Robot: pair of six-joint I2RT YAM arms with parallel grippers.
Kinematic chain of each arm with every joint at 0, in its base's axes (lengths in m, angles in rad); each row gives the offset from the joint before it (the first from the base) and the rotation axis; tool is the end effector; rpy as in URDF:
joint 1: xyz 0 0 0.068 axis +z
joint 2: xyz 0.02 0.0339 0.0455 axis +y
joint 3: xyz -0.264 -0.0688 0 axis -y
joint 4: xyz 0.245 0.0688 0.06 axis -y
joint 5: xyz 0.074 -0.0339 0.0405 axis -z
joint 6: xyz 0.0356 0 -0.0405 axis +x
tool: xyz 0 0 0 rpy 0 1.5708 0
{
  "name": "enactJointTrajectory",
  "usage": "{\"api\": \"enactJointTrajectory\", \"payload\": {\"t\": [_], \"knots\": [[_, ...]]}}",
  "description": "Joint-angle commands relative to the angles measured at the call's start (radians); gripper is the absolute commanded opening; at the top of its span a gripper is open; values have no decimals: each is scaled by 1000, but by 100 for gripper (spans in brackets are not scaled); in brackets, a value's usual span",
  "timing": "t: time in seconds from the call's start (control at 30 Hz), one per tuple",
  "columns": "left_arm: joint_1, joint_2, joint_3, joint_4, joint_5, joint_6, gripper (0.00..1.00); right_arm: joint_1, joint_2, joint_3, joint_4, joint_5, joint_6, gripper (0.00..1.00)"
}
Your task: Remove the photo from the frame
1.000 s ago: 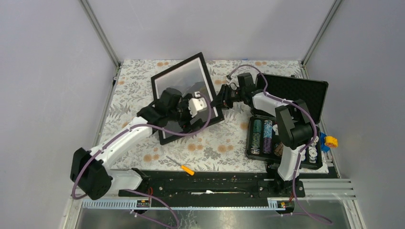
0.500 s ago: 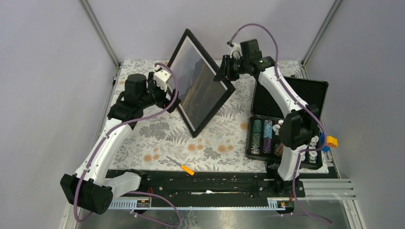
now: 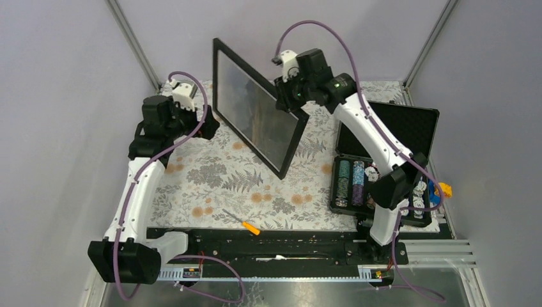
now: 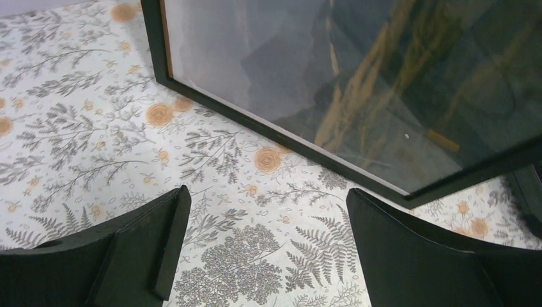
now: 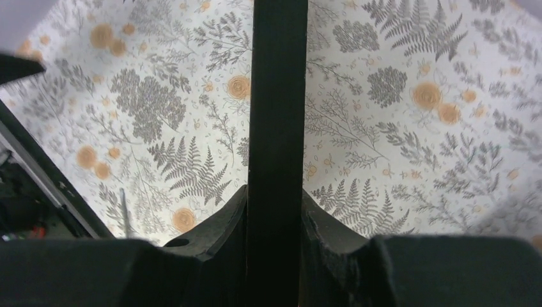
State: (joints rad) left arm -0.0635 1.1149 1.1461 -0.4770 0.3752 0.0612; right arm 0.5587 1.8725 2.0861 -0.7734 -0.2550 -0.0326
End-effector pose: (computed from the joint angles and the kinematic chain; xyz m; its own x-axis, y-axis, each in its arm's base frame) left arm 0.2421 -0.0285 0.3720 -0.4057 0.0828 -0.9102 0.4146 0.9042 -0.1025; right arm 0.3489 0.2287 0.4186 -0.4274 -0.3044 -0.8513 -0.7085 0.6977 0.1063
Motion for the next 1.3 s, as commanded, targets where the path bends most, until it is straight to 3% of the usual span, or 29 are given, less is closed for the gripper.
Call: {"api": "enactJointTrajectory", "payload": {"t": [0.0, 0.2, 0.47, 0.73, 0.93, 1.13, 1.27], "knots": [[85, 0, 45, 47, 60, -72, 99, 118, -65, 44, 55, 242, -322, 0], [258, -4, 71, 50, 143, -127, 99, 256, -109, -33, 145, 474, -494, 0], [454, -51, 142, 15, 273, -116, 99, 359, -184, -273, 306, 607, -626, 0], [476, -75, 118, -11, 282, -77, 99, 452, -228, -607, 589, 746, -724, 0], [476, -79, 55, 20, 264, -86, 99, 529, -156, -711, 725, 877, -685, 0], [479, -78, 1, 45, 241, -90, 99, 573, -63, -762, 829, 946, -652, 20], [481, -77, -22, 57, 234, -89, 99, 606, -7, -774, 859, 958, -639, 26]]}}
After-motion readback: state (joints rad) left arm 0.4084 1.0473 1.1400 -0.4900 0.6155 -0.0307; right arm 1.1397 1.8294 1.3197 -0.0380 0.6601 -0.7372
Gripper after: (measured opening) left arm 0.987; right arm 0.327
